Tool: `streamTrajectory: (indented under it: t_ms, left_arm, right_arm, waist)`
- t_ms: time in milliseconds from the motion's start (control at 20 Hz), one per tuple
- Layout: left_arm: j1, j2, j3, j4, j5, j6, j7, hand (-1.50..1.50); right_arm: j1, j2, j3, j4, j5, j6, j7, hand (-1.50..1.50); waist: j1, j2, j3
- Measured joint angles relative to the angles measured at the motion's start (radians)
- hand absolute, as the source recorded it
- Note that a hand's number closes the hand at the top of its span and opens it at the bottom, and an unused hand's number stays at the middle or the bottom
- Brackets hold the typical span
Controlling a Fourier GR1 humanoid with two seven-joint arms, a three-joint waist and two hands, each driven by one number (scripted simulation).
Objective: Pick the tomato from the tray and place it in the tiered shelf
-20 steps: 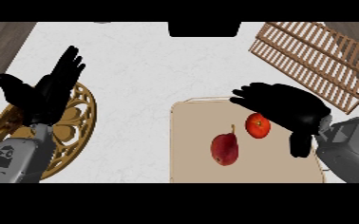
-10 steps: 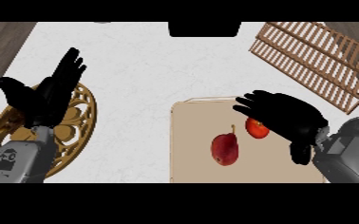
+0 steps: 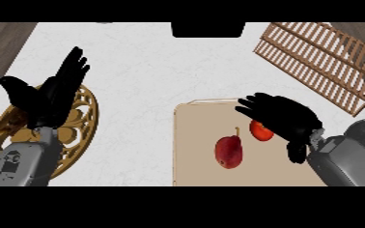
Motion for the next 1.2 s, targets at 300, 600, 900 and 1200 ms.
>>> streamTrajectory:
  t_ms: [300,600,900,1200]
  left_arm:
    - [-0.004,-0.007,0.033,0.014,-0.009,-0.031,-0.004,0.00]
    - [0.006,-0.019,0.052,-0.011,-0.020,-0.048,0.012,0.00]
    - [0.013,-0.040,0.056,-0.009,-0.048,-0.057,0.002,0.00]
    - [-0.008,-0.061,0.063,0.020,-0.066,-0.055,-0.009,0.00]
  right_arm:
    - [0.018,0.055,-0.010,0.082,0.083,-0.041,-0.055,-1.50]
    - [0.017,0.106,-0.038,0.164,0.147,-0.056,-0.096,-1.50]
    - [0.008,0.162,-0.041,0.273,0.219,-0.094,-0.136,1.50]
    - [-0.007,0.172,-0.034,0.309,0.281,-0.183,-0.214,1.50]
  waist:
    - [0.000,0.000,0.000]
    - [0.001,0.000,0.000]
    - [0.002,-0.001,-0.001]
    - [0.001,-0.005,-0.005]
